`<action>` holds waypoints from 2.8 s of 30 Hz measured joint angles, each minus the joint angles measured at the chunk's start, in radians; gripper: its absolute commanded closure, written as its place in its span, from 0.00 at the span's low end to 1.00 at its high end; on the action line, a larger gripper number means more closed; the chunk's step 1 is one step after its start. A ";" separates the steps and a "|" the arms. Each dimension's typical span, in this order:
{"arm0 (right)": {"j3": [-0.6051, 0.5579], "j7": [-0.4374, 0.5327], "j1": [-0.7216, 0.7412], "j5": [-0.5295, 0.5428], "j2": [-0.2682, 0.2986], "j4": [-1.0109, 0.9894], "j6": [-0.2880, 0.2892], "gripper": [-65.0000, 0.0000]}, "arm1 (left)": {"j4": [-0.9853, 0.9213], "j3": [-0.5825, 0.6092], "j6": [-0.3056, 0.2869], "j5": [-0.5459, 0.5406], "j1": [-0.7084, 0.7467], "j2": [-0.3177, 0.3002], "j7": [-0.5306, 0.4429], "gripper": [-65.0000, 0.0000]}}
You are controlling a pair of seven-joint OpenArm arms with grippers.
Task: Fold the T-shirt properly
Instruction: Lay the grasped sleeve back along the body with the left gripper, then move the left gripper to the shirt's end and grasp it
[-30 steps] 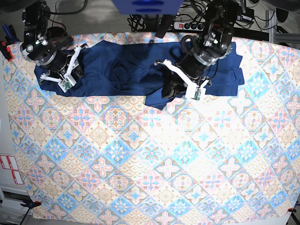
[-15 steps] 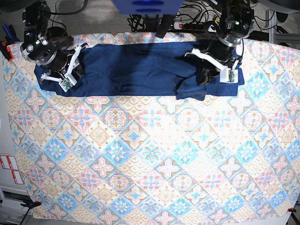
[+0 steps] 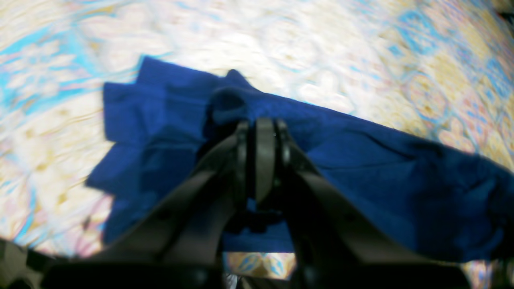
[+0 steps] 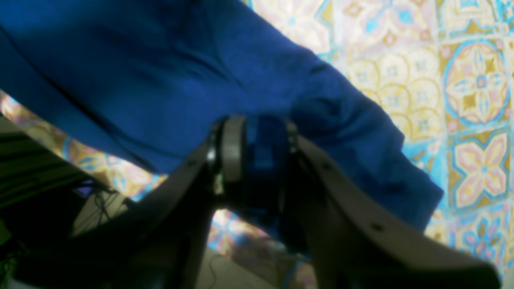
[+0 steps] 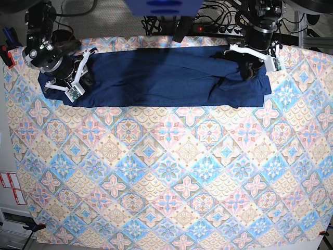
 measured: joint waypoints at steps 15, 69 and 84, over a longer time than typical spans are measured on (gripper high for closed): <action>-0.001 0.001 0.001 0.002 -0.001 0.000 0.000 0.80 | -0.022 -0.072 0.001 0.007 -0.047 0.056 0.088 0.97; -0.002 0.005 0.003 0.002 -0.001 0.001 0.000 0.80 | -0.500 -0.122 -0.064 -0.076 -0.490 -0.341 0.688 0.38; 0.001 0.004 0.002 0.003 -0.001 0.001 0.000 0.80 | -0.529 0.061 -0.058 -0.073 -0.489 -0.312 0.617 0.54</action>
